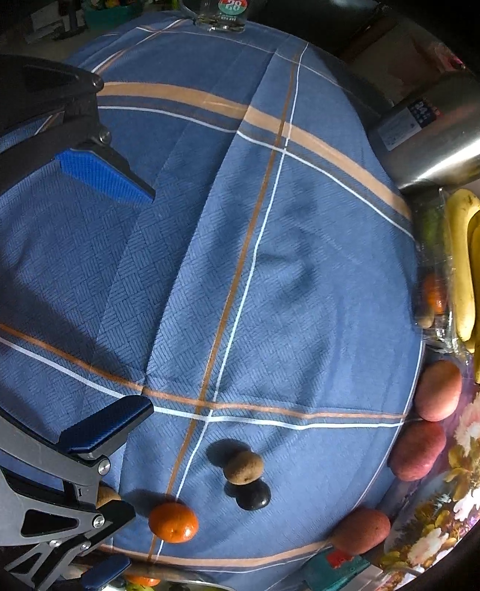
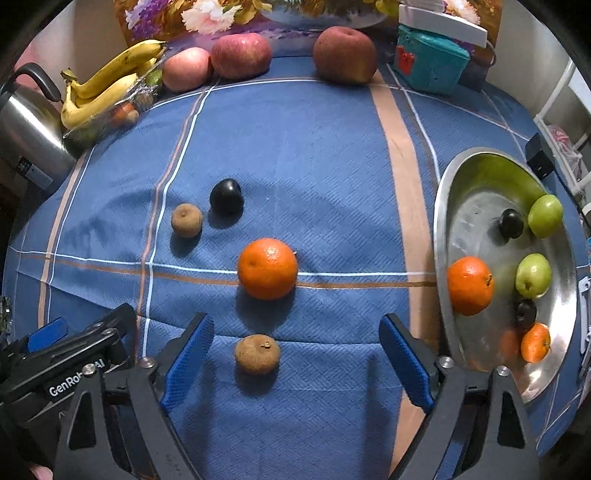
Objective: Organize fruits
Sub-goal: 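Close the right tool on a brown kiwi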
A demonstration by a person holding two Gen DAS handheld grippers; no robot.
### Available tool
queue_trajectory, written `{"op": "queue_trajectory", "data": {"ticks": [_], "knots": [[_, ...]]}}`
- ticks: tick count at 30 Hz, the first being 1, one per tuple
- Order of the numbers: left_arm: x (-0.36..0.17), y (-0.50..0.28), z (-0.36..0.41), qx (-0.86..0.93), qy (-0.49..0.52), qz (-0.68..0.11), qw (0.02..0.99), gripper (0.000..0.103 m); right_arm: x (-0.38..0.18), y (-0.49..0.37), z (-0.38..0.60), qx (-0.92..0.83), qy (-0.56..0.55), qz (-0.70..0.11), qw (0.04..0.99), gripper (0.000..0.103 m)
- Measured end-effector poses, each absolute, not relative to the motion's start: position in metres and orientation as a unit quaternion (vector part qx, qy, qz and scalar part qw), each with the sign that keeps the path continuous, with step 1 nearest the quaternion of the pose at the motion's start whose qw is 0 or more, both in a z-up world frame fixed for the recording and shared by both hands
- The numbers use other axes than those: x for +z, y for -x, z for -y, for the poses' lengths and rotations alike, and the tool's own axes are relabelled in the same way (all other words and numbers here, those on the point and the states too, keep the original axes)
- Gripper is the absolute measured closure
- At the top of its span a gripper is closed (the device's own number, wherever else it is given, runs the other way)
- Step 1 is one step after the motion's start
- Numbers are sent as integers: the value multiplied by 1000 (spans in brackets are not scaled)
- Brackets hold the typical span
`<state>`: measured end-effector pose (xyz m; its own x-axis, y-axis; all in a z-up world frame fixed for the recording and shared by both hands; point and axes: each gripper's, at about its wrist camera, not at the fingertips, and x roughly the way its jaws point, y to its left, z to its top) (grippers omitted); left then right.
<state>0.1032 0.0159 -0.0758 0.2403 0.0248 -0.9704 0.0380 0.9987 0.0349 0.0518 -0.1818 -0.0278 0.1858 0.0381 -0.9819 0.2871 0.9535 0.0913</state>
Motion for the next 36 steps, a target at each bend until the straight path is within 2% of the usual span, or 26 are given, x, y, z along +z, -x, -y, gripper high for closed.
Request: {"op": "queue_trajectory", "data": {"ticks": [5,11,21,28,36], "knots": [[-80,-106,-17,-7,-31,-619,785,0,-34,-51,177,-62,-140,-640,753,36],[-81,-103,-14,-13,-32,-619,784,0,-36,-47,173,-50,-145,-646,748,52],[-70,-104,3,-25,-34,-615,787,0,-38,-43,168,-40,-143,-651,744,60],[-67,-105,13,-24,-32,-615,787,0,-38,-44,166,-28,-154,-651,743,74],[-62,-103,8,-28,-28,-613,789,0,-36,-46,169,-24,-159,-648,745,74]]}}
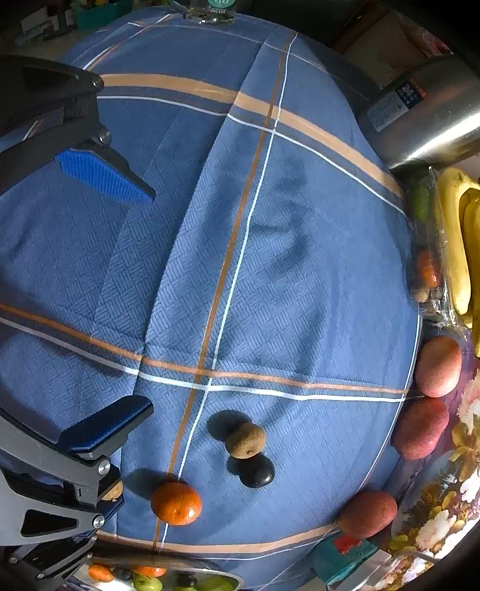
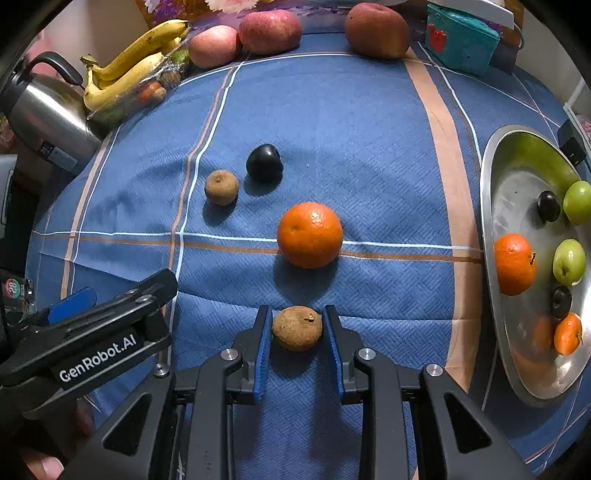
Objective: Organize fruits
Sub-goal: 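Close the right tool on a brown kiwi, then carry the kiwi toward the pan with the right tool while the left tool grasps a tangerine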
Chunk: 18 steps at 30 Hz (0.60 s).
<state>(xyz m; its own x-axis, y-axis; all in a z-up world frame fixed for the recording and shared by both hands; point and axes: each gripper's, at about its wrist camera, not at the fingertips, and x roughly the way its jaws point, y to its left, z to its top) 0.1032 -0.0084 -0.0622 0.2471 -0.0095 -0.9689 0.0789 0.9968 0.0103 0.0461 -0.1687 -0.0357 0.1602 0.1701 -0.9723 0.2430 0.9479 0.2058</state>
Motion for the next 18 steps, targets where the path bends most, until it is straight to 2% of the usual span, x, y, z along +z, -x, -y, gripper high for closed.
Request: {"op": "queue_trajectory", "data": {"ticks": [18], "knots": [[-34,-93,33,-60,42,-572,817,0,-3,-41,208,-62,-154,-605,778,74]]}}
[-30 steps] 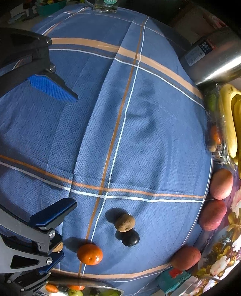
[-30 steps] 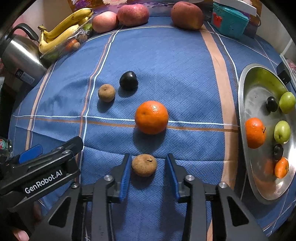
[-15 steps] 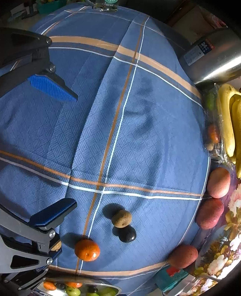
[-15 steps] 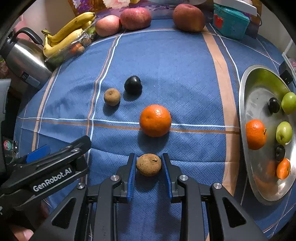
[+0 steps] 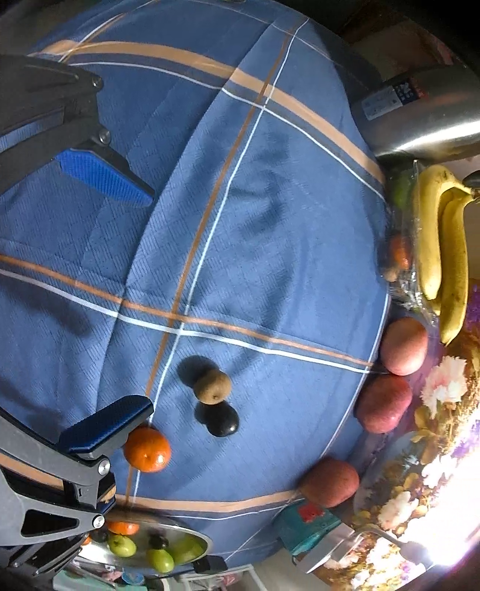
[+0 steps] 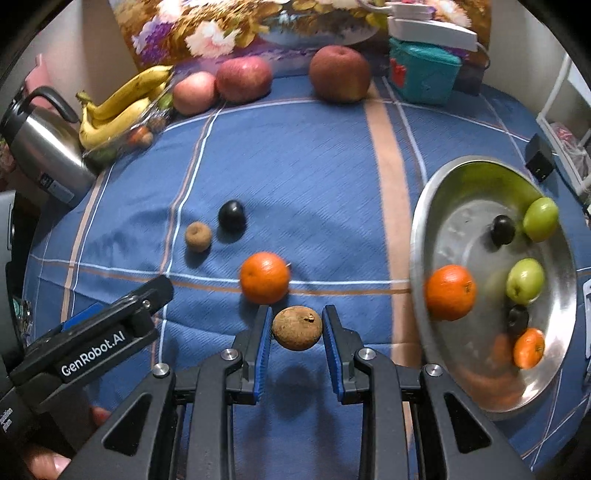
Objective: Organize fruits
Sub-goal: 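Carry the kiwi toward the pan with the right tool while the left tool grasps a tangerine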
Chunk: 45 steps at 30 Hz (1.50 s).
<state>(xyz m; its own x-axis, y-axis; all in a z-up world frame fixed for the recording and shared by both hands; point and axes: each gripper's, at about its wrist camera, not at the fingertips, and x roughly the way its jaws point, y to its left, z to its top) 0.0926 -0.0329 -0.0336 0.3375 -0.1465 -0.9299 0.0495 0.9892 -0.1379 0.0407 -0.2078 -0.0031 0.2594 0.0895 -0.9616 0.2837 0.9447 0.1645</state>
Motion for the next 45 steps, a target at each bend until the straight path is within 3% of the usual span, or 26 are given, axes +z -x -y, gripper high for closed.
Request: {"op": "queue_trajectory", "data": {"ticks": [14,28,42,45], "knots": [[-19,-92,71,-94,48,-568,816,0,4,-34,244,-99,-169,-582,789,74],[-22,-86,102,-145,39,-555,818,10,14,-25,276,-134,-182,-559,798,74],[-36,-88,124,-181,34,-564,805,30,10,-21,286,-140,-198,-560,792,74],[-41,-88,126,-180,33,-570,801,42,10,-21,286,-139,-198,-561,792,74]]}}
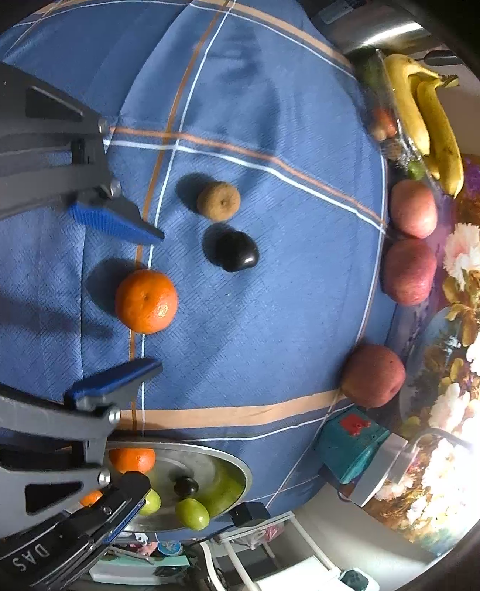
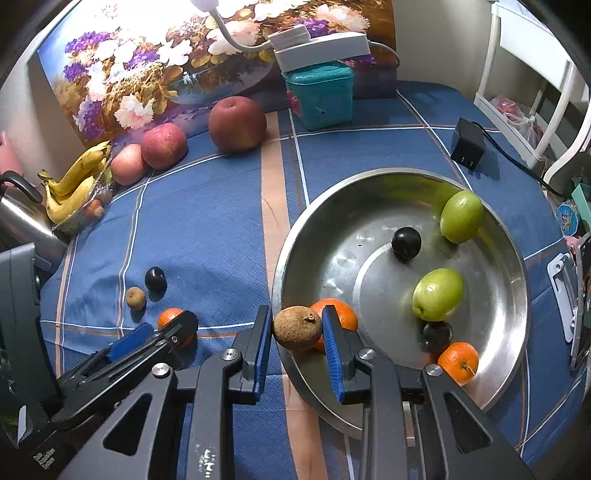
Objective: Organize fruits
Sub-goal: 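Carry the kiwi toward the pan with the right tool while the left tool grasps a tangerine, then carry the kiwi with the right tool while the left tool carries the tangerine over the pan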
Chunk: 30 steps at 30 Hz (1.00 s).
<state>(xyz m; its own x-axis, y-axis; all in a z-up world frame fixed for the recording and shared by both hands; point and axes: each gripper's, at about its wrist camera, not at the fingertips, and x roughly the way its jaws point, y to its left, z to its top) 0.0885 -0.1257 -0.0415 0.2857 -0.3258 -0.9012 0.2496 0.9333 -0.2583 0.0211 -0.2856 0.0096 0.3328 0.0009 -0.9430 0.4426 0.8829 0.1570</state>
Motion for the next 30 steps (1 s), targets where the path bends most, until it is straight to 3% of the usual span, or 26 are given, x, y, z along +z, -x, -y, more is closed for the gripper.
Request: {"op": "queue_trajectory", "data": {"ticks": [7,30], "knots": [[-48,-91,123,-181,45,-577,795,63,9,-21,285,-139,-197,-562,792,74],[8,-71,137,-232,39,-516,824,64,11,-13,305,-161,-208,-554,790,74]]}}
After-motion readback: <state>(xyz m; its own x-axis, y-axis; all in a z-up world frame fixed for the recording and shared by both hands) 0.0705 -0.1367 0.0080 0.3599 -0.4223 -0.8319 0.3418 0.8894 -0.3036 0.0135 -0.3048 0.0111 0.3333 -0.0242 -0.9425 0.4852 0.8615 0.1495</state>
